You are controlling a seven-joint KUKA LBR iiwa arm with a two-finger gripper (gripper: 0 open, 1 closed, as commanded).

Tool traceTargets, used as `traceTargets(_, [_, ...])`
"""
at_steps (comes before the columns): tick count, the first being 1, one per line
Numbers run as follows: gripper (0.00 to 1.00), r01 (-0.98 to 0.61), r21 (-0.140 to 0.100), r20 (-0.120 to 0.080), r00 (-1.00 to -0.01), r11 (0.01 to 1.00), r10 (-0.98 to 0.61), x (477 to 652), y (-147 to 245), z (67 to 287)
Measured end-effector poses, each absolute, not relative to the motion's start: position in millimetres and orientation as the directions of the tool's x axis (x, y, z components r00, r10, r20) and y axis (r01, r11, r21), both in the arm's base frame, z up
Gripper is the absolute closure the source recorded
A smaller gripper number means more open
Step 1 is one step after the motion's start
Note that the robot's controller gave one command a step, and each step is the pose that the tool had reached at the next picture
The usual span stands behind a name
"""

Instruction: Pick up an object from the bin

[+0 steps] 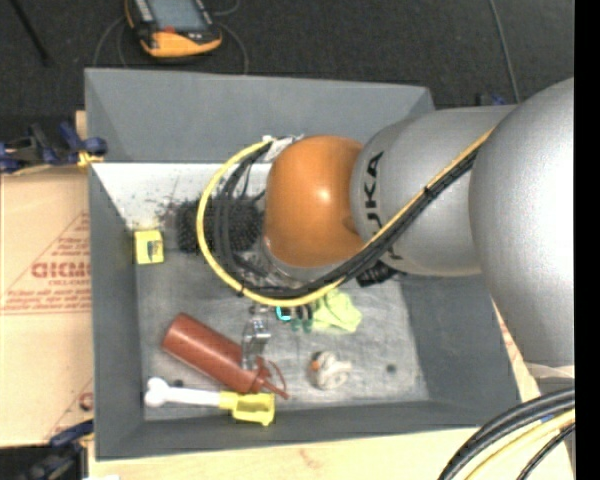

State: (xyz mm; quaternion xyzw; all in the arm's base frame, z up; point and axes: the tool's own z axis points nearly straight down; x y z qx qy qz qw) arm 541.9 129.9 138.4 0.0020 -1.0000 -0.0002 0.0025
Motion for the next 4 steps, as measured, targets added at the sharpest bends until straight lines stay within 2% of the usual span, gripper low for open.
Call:
traceTargets(1, [0.0,-0.001,0.002,-0.002,-1.0,1.0,-0.001,543.9,129.5,142.7])
traceTargets(2, [1.0,-0.12,0.029,-0.026,-0.993,0.992,-0.119,516.6,134.6,92.8])
traceTargets(3, [1.0,-0.119,0.03,-0.025,-0.993,0.992,-0.119,516.4,134.6,92.4])
traceTargets(4, [1.0,-0.118,0.025,-0.015,-0.993,0.993,-0.117,516.8,133.1,95.2])
